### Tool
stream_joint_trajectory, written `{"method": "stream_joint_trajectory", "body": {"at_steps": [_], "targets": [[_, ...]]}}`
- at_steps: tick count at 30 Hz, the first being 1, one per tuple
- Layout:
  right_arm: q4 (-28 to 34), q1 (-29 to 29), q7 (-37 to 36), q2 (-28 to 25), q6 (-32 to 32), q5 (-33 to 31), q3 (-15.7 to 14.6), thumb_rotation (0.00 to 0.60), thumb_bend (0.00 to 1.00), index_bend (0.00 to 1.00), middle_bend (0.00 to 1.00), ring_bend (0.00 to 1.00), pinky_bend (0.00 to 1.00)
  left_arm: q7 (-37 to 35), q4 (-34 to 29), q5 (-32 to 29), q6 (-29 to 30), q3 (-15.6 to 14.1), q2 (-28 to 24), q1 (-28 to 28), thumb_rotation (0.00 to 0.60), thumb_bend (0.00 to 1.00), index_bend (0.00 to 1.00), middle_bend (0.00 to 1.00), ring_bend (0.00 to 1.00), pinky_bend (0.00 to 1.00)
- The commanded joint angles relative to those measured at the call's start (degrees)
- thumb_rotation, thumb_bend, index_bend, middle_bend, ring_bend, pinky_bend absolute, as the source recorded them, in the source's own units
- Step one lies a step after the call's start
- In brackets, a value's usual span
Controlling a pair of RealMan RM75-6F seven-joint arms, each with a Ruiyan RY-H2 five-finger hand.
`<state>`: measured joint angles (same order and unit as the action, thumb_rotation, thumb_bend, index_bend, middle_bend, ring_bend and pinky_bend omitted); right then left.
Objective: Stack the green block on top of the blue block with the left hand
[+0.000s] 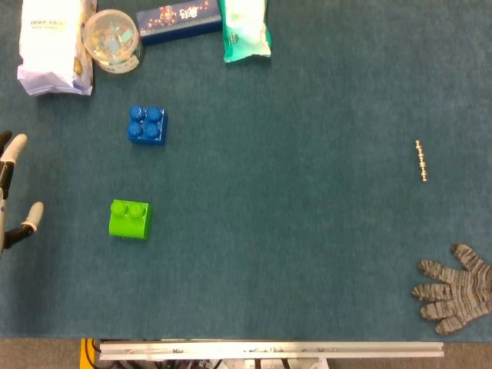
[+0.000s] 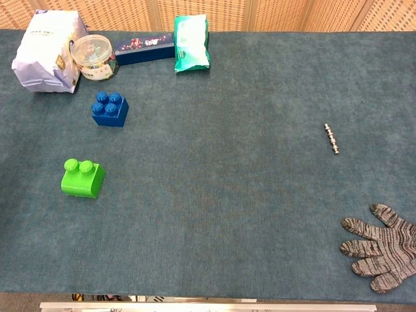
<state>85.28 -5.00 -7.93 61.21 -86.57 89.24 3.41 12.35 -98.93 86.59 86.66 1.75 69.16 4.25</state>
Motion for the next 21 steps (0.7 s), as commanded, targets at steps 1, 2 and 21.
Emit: {"method": "stream_joint_trajectory", "body": {"at_steps": [1,2,21], "targets": [[-0.01,-0.07,0.02,0.02,0.14,-0.05,0.01,0.6,0.21,0.38,0.37,0.27,0.39,0.03,0.0,-0.04,-0.03,0.0,0.01,0.01,0.6,0.28,0.1,0.1,0.1,0.1],[-0.03,-0.11,0.03,0.04,0.2,-0.05,0.0,0.6,0.21,0.38,0.37,0.27,0.39,0.05,0.0,-0.07,-0.01,0.02,0.01,0.0,0.6,0.28,0.1,0.1,0.1,0.1],[0.22,0.35,0.05,-0.29,-0.91,-0.01,0.16,0.6,0.22,0.38,0.37,0.27,0.39,-1.57,0.1,-0.48,-1.31,0.5,-0.9,0.83,0.6,0.28,0.1,0.1,0.1,0.1]]}}
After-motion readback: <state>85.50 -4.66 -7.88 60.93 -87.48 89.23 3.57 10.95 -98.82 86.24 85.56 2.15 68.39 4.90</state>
